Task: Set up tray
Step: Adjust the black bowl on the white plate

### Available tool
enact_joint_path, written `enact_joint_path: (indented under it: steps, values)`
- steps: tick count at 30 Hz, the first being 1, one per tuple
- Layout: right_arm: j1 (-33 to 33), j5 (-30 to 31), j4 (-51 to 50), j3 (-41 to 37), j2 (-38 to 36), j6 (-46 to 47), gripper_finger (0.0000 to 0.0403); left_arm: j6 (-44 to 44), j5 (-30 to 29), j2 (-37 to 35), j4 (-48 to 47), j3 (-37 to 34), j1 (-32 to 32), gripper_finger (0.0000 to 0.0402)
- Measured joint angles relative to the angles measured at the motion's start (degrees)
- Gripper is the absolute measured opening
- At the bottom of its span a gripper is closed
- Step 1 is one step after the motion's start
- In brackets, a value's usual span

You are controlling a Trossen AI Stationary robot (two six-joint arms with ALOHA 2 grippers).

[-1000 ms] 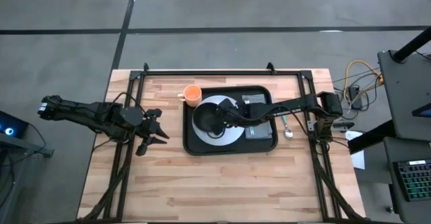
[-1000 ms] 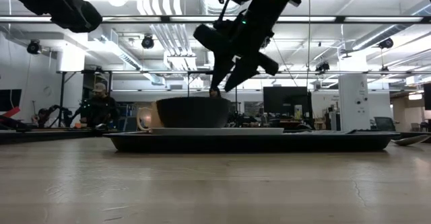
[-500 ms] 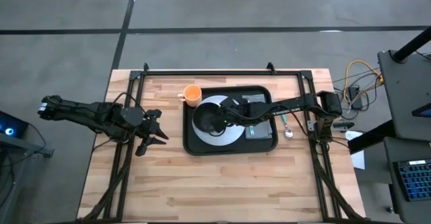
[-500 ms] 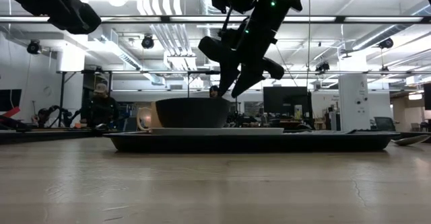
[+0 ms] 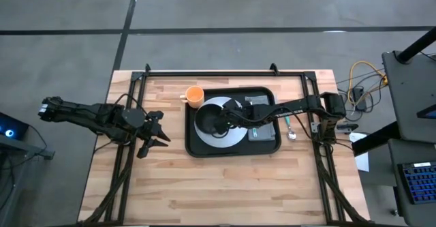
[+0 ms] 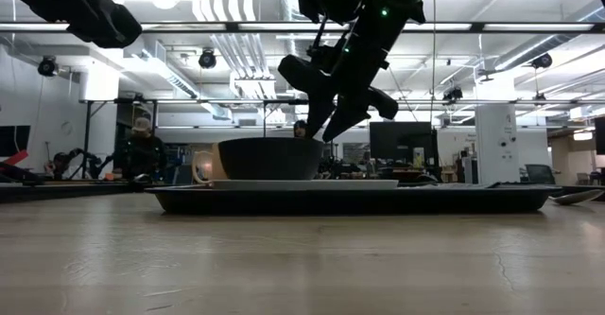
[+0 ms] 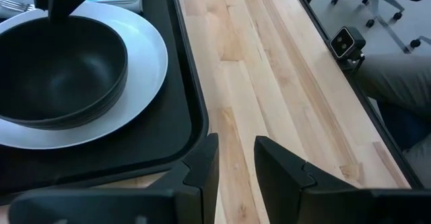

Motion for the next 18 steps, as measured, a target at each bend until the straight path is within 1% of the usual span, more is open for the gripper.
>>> enact_joint_path:
  steps: [6, 9, 13, 18]
  values:
    - [0.0, 0.03, 1.93, -0.98, 0.24, 0.49, 0.0133, -0.01, 0.0, -0.02, -0.02, 0.26, 0.0, 0.0076]
    - [0.0, -0.4, 2.7, -1.17, 2.21, 0.61, 0.0132, -0.02, 0.0, -0.02, -0.04, 0.35, 0.0, 0.0076]
    - [-0.05, -1.16, 2.4, 0.06, 4.99, 0.33, 0.0132, -0.17, 0.2, -0.36, -0.92, 0.42, 0.01, 0.0076]
    - [-0.22, -1.16, 2.33, 1.26, 5.31, -0.68, 0.0129, -0.55, 0.22, -0.94, -2.48, 0.44, 0.0, 0.0076]
